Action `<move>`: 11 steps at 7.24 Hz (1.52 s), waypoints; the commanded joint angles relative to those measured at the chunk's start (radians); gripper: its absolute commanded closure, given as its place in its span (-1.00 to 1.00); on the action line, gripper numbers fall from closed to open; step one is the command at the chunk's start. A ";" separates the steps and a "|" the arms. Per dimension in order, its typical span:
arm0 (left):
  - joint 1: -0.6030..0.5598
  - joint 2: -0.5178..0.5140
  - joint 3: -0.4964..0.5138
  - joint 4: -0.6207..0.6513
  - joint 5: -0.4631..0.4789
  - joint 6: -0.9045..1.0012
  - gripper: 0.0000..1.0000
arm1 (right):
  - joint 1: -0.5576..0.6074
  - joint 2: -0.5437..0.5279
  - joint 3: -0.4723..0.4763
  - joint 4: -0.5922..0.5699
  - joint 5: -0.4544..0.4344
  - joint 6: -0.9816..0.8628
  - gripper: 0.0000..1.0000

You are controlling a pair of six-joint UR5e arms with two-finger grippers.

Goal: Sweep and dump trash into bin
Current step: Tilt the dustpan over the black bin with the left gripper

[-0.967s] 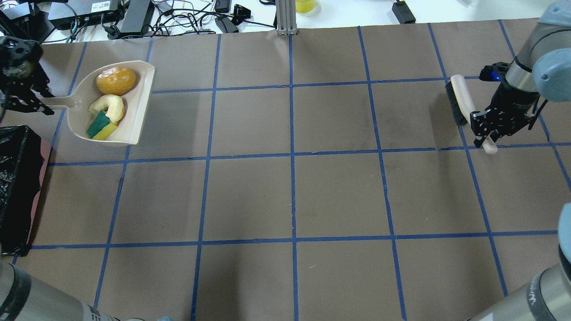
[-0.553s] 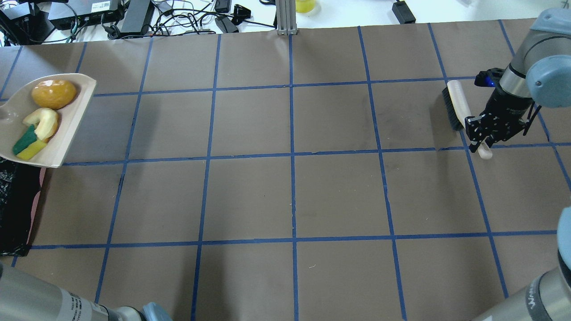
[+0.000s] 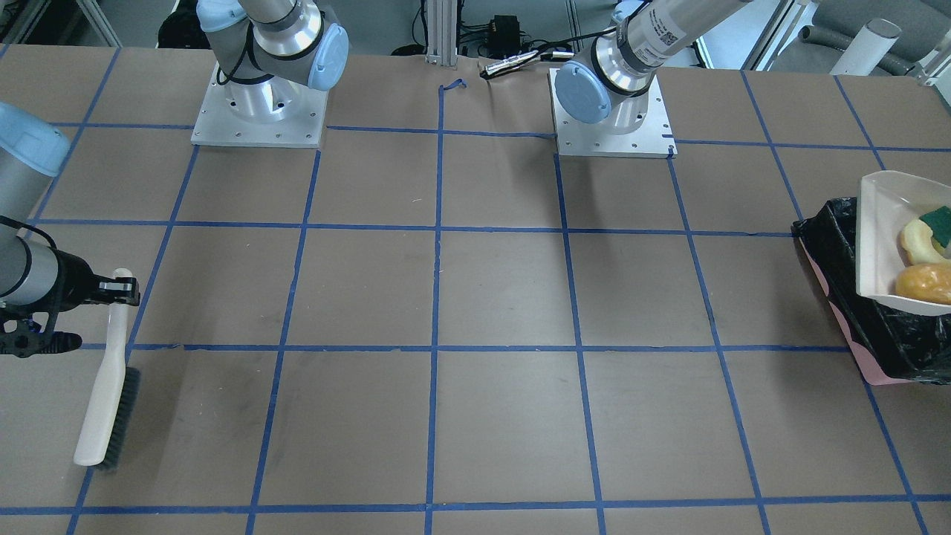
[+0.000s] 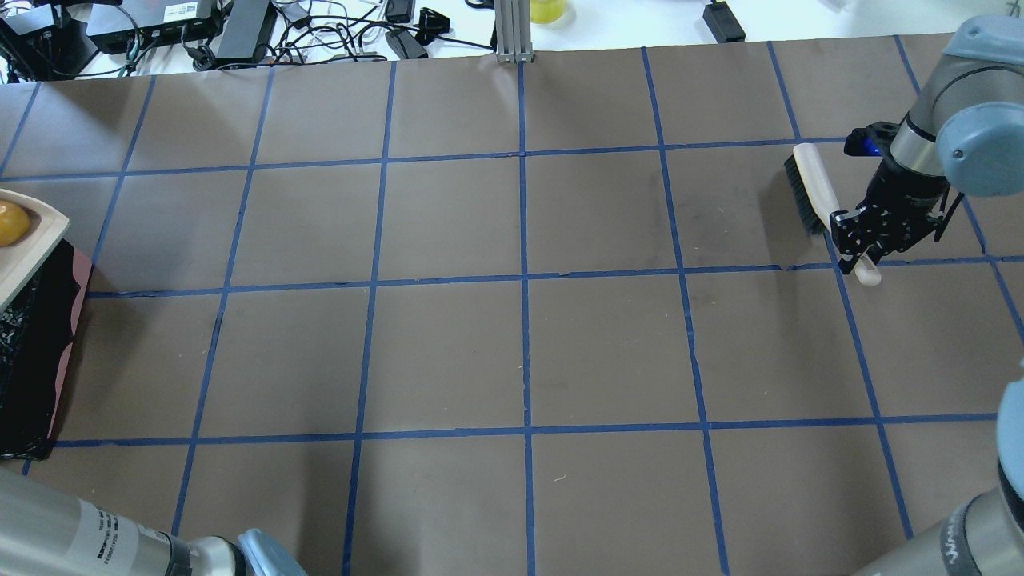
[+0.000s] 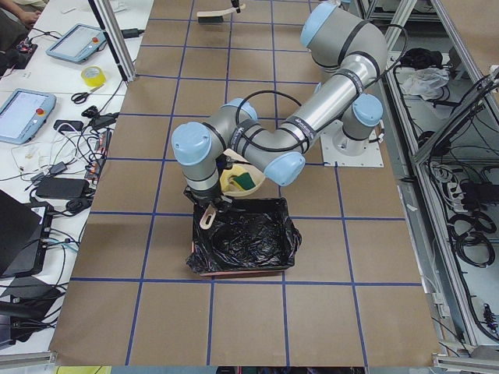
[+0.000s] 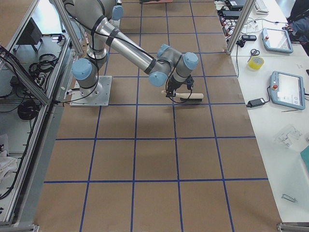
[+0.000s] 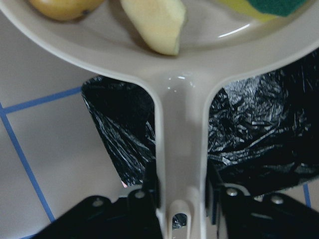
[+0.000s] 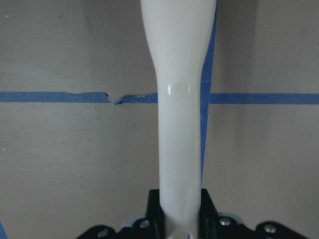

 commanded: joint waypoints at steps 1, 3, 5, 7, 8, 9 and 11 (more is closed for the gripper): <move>0.033 -0.043 0.008 0.154 0.007 0.200 0.65 | 0.000 -0.001 0.010 -0.012 -0.003 0.007 1.00; 0.033 -0.052 0.008 0.247 0.002 0.324 0.65 | 0.000 0.008 0.012 -0.022 -0.005 0.008 1.00; 0.033 -0.054 0.002 0.306 -0.010 0.480 0.61 | 0.000 0.008 0.012 -0.022 -0.006 0.015 1.00; 0.033 -0.048 -0.013 0.319 -0.040 0.497 0.81 | 0.000 0.010 0.017 -0.019 -0.008 0.039 1.00; 0.033 -0.048 -0.013 0.346 -0.051 0.529 0.83 | 0.000 0.011 0.018 -0.015 -0.008 0.041 0.77; 0.031 -0.048 -0.019 0.421 -0.103 0.542 0.83 | 0.000 0.014 0.018 -0.012 -0.006 0.039 0.75; 0.033 -0.009 -0.134 0.538 -0.117 0.585 0.83 | 0.000 0.014 0.030 -0.014 -0.005 0.041 0.68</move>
